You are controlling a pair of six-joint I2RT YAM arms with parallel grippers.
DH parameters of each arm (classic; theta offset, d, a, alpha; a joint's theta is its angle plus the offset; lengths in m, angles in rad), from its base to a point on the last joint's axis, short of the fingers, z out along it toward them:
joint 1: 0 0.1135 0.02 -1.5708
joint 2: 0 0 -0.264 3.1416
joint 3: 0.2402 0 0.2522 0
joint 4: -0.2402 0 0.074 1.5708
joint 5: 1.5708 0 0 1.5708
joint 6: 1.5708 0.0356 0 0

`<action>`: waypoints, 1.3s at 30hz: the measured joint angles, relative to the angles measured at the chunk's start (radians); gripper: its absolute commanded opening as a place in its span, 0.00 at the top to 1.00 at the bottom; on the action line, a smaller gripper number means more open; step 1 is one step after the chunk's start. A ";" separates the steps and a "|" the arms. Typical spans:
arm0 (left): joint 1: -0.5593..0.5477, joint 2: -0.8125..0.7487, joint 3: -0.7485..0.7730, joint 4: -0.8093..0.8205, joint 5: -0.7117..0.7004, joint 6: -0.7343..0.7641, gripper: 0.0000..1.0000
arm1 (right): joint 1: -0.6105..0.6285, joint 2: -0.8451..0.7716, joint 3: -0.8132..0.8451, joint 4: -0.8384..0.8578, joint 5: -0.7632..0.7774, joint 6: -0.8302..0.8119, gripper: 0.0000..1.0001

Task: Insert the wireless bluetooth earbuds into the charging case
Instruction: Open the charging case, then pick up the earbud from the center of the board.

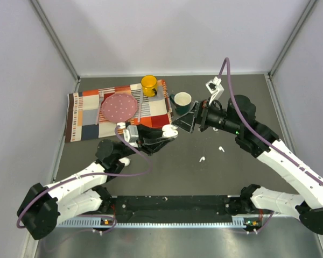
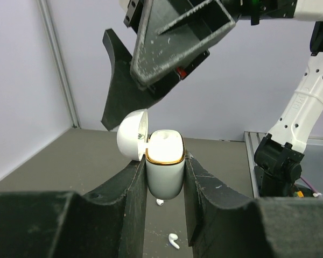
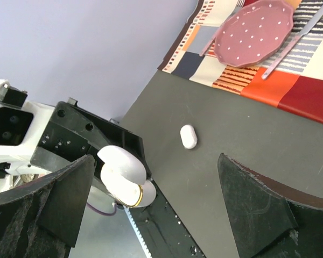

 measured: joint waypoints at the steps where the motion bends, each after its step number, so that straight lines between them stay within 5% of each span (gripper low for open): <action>1: 0.000 -0.003 -0.005 -0.005 -0.002 0.002 1.00 | 0.000 0.000 0.000 0.004 0.003 0.002 0.03; 8: 0.000 -0.013 -0.020 -0.044 -0.022 0.025 1.00 | -0.002 -0.023 -0.001 0.015 0.062 0.002 0.03; 15: 0.000 -0.037 -0.021 -0.083 -0.030 0.040 1.00 | -0.171 -0.079 -0.012 -0.127 0.190 -0.004 0.20; 24: 0.000 -0.121 -0.021 -0.142 -0.048 0.077 1.00 | -0.274 -0.081 -0.215 -0.341 0.296 -0.322 0.11; 32: 0.000 -0.126 -0.021 -0.177 -0.051 0.098 1.00 | -0.274 0.020 -0.251 -0.435 0.411 -0.517 0.23; 36: 0.000 -0.127 -0.021 -0.184 -0.052 0.100 1.00 | -0.274 0.115 -0.246 -0.441 0.438 -0.558 0.39; 39: 0.000 -0.137 -0.022 -0.187 -0.055 0.102 1.00 | -0.274 0.220 -0.243 -0.447 0.447 -0.566 0.38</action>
